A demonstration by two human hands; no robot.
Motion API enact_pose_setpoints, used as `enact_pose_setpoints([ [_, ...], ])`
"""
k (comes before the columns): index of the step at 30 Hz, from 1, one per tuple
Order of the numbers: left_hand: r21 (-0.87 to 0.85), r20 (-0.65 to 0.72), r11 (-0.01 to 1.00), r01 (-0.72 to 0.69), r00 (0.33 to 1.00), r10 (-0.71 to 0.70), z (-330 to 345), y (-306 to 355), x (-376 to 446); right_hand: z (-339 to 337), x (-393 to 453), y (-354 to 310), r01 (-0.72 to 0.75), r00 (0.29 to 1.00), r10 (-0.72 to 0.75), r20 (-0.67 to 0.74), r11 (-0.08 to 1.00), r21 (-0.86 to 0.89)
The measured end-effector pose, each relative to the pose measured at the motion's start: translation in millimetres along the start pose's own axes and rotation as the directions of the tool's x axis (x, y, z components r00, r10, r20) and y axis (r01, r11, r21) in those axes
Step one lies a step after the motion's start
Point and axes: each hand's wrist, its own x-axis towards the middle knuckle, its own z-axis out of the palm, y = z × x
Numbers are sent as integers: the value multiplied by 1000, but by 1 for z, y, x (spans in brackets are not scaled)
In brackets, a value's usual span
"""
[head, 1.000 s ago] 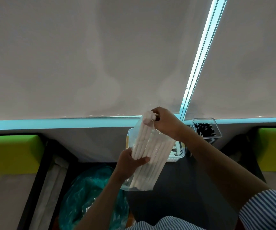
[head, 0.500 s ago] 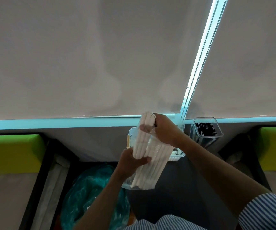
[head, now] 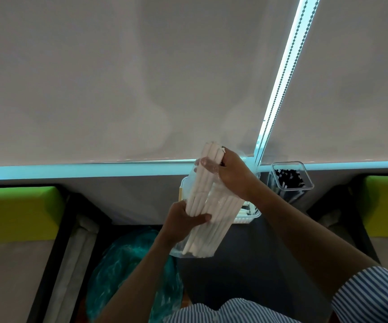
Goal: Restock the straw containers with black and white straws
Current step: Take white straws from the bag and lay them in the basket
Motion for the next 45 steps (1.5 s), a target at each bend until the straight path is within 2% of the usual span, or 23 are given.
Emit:
enact_pose_setpoints([
  [7, -29, 10, 1000, -11, 1000, 11, 10, 0, -9, -3, -3, -2, 13, 998, -10, 61, 999, -52],
  [13, 7, 21, 999, -38, 999, 38, 10, 2, -7, -3, -3, -3, 37, 998, -38, -45, 999, -28],
  [18, 103, -14, 995, -19, 1000, 20, 7, -5, -5, -15, 1, -5, 3, 980, 47, -194, 968, 252],
  [23, 160, -109, 987, 22, 994, -4, 11, -6, -5, -25, 6, -6, 46, 961, 55, -272, 935, 351],
  [27, 226, -107, 974, 13, 994, 12, 16, -7, -5, -32, 9, -6, 56, 955, 41, -295, 948, 312],
  [33, 229, -139, 973, -4, 990, 37, 14, -8, -1, -45, 12, -18, 95, 922, 13, -388, 961, 258],
  [39, 287, -174, 957, 34, 985, 17, 4, -23, 4, -63, 20, -39, 215, 871, -82, -485, 950, 226],
  [42, 320, -207, 946, 41, 978, 27, -2, -28, 3, -69, 24, -42, 236, 831, -145, -536, 966, 104],
  [45, 341, -275, 938, 62, 961, 37, -9, -29, 0, -73, 29, -40, 223, 820, -216, -529, 973, -52],
])
